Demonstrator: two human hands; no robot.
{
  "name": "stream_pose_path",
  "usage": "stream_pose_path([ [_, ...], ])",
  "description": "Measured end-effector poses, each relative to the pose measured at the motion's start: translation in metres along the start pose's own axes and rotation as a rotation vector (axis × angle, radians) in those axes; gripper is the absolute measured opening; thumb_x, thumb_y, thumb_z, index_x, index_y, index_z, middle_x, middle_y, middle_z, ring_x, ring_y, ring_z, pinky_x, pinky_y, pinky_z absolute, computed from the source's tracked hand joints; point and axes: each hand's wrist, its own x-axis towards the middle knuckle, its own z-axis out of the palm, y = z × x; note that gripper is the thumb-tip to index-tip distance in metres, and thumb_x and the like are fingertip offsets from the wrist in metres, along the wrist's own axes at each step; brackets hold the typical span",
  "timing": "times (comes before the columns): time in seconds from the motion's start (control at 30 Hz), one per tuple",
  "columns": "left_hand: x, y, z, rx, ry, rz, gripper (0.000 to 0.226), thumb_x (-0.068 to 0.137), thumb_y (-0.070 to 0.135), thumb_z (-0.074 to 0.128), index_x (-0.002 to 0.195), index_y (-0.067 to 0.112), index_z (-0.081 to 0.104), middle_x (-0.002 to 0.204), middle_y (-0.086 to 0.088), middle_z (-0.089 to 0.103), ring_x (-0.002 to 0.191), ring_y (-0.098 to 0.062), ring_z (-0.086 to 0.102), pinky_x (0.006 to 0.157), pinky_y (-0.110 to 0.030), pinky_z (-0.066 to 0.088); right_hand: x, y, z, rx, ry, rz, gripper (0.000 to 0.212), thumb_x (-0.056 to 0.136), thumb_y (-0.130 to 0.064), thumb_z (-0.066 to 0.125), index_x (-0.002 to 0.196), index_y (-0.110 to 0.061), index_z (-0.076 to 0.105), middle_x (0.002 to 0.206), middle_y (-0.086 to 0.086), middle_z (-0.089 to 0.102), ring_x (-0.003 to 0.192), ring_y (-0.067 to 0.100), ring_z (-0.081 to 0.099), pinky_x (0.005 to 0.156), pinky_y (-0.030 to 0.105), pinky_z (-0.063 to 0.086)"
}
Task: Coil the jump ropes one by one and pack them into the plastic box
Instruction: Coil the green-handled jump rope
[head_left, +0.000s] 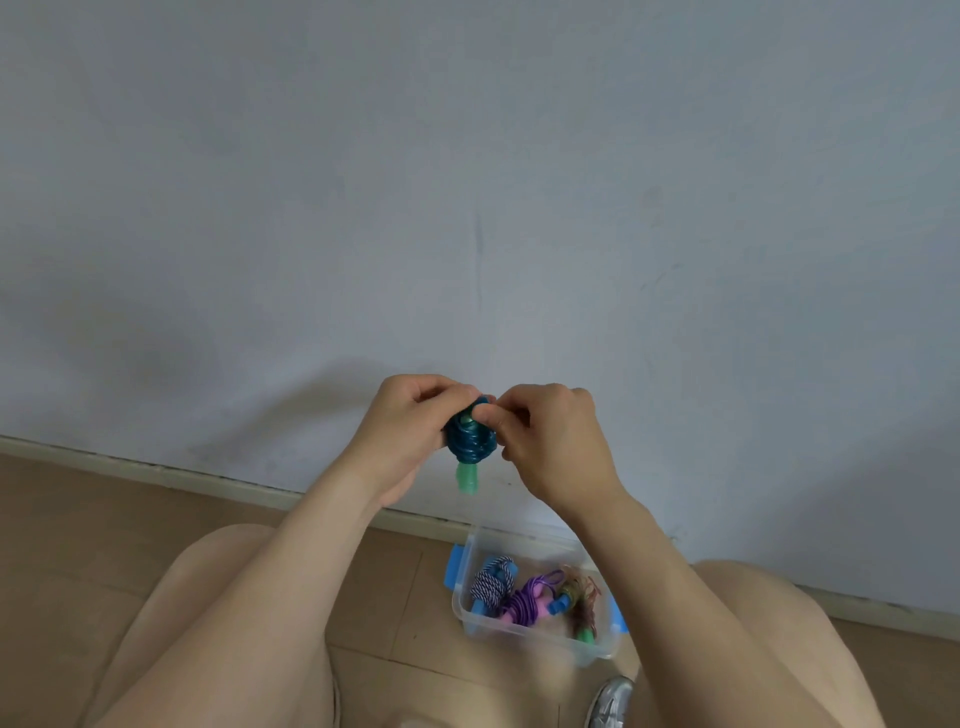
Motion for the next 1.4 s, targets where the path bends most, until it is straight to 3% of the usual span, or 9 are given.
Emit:
stream_pose_path([
  [0.2, -0.002, 0.007, 0.003, -0.218, -0.039, -0.072, 0.016, 0.099, -0.002, 0.061, 0.102, -0.015, 0.069, 0.112, -0.027, 0.076, 0.112, -0.038, 0.073, 0.093, -0.041, 0.062, 0.004, 0.0, -0.013, 0.174, 0.064, 0.086, 0.031, 0.082, -0.046, 0.088, 0.073, -0.018, 0.077, 0.065, -0.005, 0.07, 0.056, 0.007, 0.058, 0.055, 0.019, 0.044],
  [0.4, 0.0, 0.006, 0.003, -0.25, -0.148, -0.066, 0.026, 0.104, 0.003, 0.057, 0.116, -0.018, 0.067, 0.112, -0.028, 0.072, 0.104, -0.032, 0.073, 0.09, -0.033, 0.06, -0.002, -0.002, -0.005, 0.371, -0.14, 0.116, 0.056, 0.081, -0.058, 0.084, 0.124, -0.032, 0.058, 0.117, -0.006, 0.063, 0.095, 0.018, 0.073, 0.076, 0.031, 0.061],
  [0.53, 0.002, 0.002, -0.006, -0.052, -0.148, -0.099, 0.025, 0.107, 0.017, 0.059, 0.113, 0.0, 0.076, 0.115, -0.017, 0.077, 0.113, -0.027, 0.072, 0.103, -0.042, 0.055, -0.002, 0.0, -0.007, 0.196, -0.121, -0.018, 0.028, 0.092, -0.043, 0.079, 0.112, -0.028, 0.067, 0.093, -0.012, 0.071, 0.083, 0.007, 0.067, 0.072, 0.02, 0.052],
  [0.63, 0.004, -0.001, -0.007, 0.005, -0.085, -0.124, 0.031, 0.111, 0.022, 0.053, 0.115, -0.001, 0.073, 0.117, -0.018, 0.077, 0.114, -0.033, 0.072, 0.103, -0.047, 0.058, -0.004, -0.002, -0.006, 0.118, -0.071, -0.02, 0.021, 0.09, -0.044, 0.073, 0.109, -0.037, 0.067, 0.09, -0.017, 0.072, 0.083, 0.007, 0.068, 0.074, 0.029, 0.057],
  [0.83, -0.002, 0.001, -0.004, 0.536, -0.041, 0.065, 0.039, 0.113, 0.035, 0.04, 0.095, 0.008, 0.062, 0.075, -0.002, 0.061, 0.066, -0.015, 0.058, 0.077, -0.041, 0.054, -0.005, -0.003, -0.002, -0.193, 0.039, 0.02, 0.034, 0.083, -0.056, 0.057, 0.113, -0.041, 0.064, 0.094, -0.019, 0.068, 0.086, 0.005, 0.062, 0.072, 0.03, 0.054],
  [0.97, -0.007, 0.004, 0.0, 0.226, -0.177, 0.012, 0.036, 0.114, 0.031, 0.039, 0.094, 0.007, 0.057, 0.078, -0.006, 0.041, 0.061, -0.016, 0.043, 0.072, -0.04, 0.052, -0.006, 0.008, -0.008, -0.132, -0.12, -0.118, 0.029, 0.096, -0.049, 0.052, 0.124, -0.044, 0.051, 0.088, -0.012, 0.06, 0.074, 0.009, 0.057, 0.065, 0.036, 0.052],
  [1.1, -0.009, 0.001, 0.011, -0.038, -0.163, -0.045, 0.029, 0.112, 0.024, 0.05, 0.11, 0.002, 0.067, 0.072, 0.002, 0.047, 0.056, -0.012, 0.035, 0.061, -0.032, 0.048, -0.004, 0.015, -0.006, -0.14, -0.081, -0.128, 0.013, 0.096, -0.049, 0.051, 0.104, -0.038, 0.052, 0.082, -0.011, 0.059, 0.073, 0.011, 0.057, 0.065, 0.041, 0.053],
  [1.2, -0.009, 0.002, 0.017, -0.118, -0.153, -0.157, 0.025, 0.107, 0.026, 0.056, 0.089, 0.012, 0.065, 0.072, 0.006, 0.051, 0.054, -0.014, 0.03, 0.058, -0.033, 0.046, -0.006, 0.017, -0.002, -0.223, -0.063, -0.122, 0.018, 0.095, -0.048, 0.053, 0.091, -0.033, 0.045, 0.076, -0.008, 0.056, 0.067, 0.018, 0.055, 0.057, 0.037, 0.047],
  [1.4, -0.002, -0.009, 0.013, 0.504, -0.025, -0.105, 0.034, 0.099, 0.031, 0.057, 0.092, 0.001, 0.071, 0.067, -0.002, 0.047, 0.056, -0.015, 0.051, 0.062, -0.04, 0.064, -0.009, 0.028, -0.007, -0.453, -0.287, -0.189, 0.016, 0.097, -0.05, 0.049, 0.097, -0.036, 0.041, 0.082, -0.008, 0.055, 0.07, 0.022, 0.055, 0.058, 0.033, 0.036],
])
